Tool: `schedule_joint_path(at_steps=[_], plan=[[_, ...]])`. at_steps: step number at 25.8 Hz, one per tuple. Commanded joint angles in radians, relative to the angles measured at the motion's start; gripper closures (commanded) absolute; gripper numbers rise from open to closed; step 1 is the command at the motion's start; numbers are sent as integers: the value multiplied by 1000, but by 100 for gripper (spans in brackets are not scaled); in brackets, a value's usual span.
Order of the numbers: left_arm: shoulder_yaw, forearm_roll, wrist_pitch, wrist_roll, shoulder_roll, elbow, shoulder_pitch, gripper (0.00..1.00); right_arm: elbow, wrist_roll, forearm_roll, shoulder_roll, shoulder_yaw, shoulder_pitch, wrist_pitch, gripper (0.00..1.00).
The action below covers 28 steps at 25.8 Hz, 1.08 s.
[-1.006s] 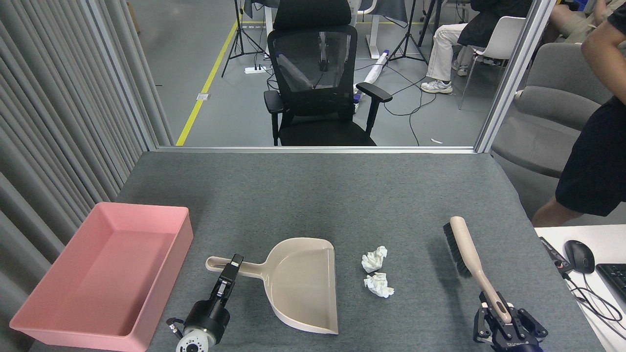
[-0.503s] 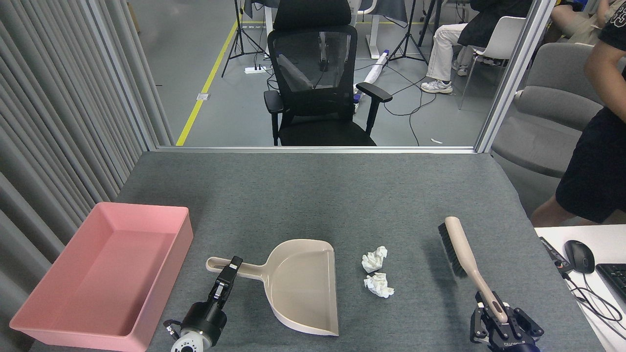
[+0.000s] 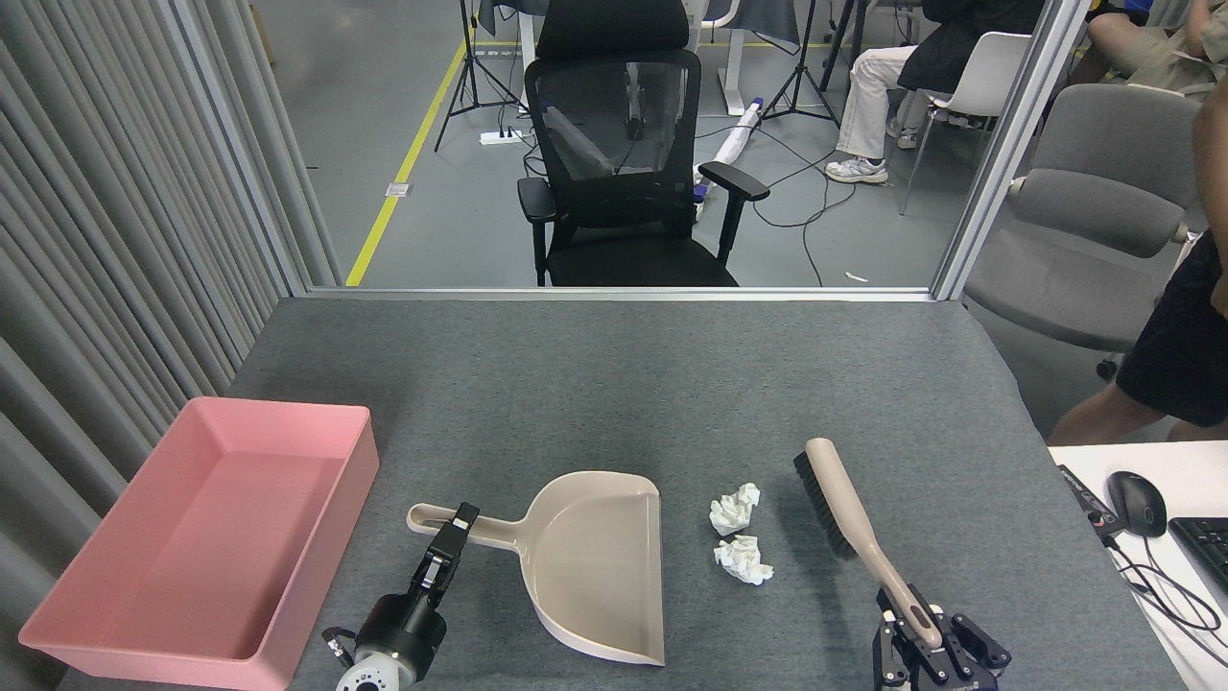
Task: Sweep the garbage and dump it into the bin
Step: 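Sweep the white paper balls into the dustpan with the right-held brush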
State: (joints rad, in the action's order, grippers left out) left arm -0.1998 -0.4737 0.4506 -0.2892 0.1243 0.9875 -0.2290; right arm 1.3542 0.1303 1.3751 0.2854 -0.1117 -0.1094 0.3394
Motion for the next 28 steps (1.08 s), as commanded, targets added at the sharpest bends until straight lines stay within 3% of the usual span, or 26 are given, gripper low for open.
schedule_joint_path(at_steps=[1,3,17,20,24,28], plan=[[2,0,-3,-1,0,-1,0,84,20,11,1,-5,18,-47,0,95],[2,0,-3,-1,0,-1,0,84,25,22,1,-11,21,-69,0,100],[2,0,-3,-2,-6,5,10,84,25,22,4,-94,113,-62,-7,100],[2,0,-3,-2,-6,7,10,84,25,25,9,-141,145,-61,-13,100],[2,-2,-4,-1,-6,11,20,84,39,38,67,-206,185,-61,-14,100],[2,0,-4,1,-5,11,23,83,69,46,65,-265,193,-61,-11,100]])
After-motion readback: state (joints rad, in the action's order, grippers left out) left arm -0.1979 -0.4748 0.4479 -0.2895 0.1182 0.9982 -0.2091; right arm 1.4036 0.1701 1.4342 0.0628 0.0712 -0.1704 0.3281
